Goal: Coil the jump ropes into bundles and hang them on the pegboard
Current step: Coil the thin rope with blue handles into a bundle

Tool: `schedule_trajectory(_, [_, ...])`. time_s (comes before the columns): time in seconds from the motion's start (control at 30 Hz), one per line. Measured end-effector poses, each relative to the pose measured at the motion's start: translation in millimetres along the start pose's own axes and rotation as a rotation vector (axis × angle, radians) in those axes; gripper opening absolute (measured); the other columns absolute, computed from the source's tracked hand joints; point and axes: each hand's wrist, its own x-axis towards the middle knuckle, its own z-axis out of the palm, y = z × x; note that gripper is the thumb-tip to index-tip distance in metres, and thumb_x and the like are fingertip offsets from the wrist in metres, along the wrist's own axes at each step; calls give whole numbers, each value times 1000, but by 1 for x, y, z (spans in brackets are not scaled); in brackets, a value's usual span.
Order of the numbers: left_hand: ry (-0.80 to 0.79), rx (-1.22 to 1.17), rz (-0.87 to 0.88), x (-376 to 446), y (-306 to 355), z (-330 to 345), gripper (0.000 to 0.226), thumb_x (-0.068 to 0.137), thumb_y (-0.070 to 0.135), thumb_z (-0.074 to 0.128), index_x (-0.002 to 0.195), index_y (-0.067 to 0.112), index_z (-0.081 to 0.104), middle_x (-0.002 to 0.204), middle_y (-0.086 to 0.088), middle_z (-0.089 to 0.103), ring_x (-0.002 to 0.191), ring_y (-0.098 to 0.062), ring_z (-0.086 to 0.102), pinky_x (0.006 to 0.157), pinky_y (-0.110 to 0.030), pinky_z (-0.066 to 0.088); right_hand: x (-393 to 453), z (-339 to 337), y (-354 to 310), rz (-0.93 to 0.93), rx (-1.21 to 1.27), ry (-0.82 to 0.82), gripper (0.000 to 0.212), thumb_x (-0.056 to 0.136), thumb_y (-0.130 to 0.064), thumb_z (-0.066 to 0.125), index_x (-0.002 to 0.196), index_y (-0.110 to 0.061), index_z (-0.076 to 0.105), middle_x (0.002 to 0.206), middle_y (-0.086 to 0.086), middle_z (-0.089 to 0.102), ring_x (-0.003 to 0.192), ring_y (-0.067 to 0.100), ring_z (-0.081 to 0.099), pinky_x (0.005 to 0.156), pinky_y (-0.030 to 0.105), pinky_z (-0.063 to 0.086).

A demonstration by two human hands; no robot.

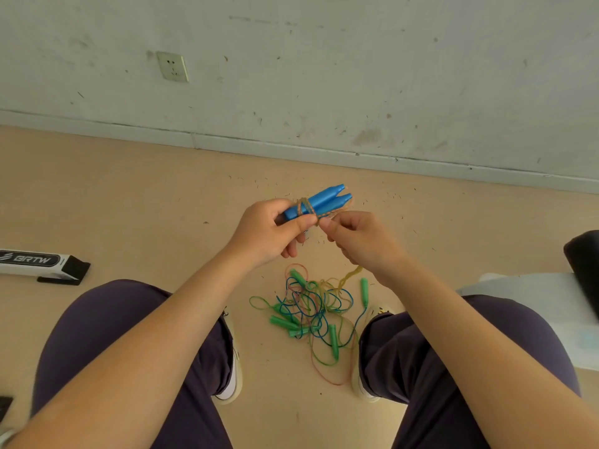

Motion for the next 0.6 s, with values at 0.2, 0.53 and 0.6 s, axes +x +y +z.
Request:
schedule_trajectory(0.2, [13, 193, -76, 3, -4, -3, 18, 89, 33, 73, 76, 21, 66, 57, 5, 66, 40, -12, 57, 42, -25, 45, -6, -9, -10, -95, -139, -81, 28, 96, -30, 59, 74, -13, 63, 57, -4, 45, 51, 11, 38, 53, 25, 34])
schedule_trajectory(0.53, [-471, 108, -232, -4, 11, -12, 17, 90, 31, 73, 78, 20, 69, 60, -2, 65, 40, -12, 51, 44, -20, 41, -11, -16, -13, -310, -335, -23, 16, 90, -25, 70, 83, -10, 72, 82, 4, 63, 74, 15, 55, 69, 29, 43])
schedule_trajectory(0.6, [-489, 84, -220, -4, 15, -14, 18, 90, 32, 72, 78, 19, 68, 61, -2, 65, 39, -12, 50, 45, -20, 40, -9, -18, -14, -329, -306, 14, 16, 88, -24, 72, 80, -11, 70, 81, 3, 62, 70, 9, 51, 66, 25, 42])
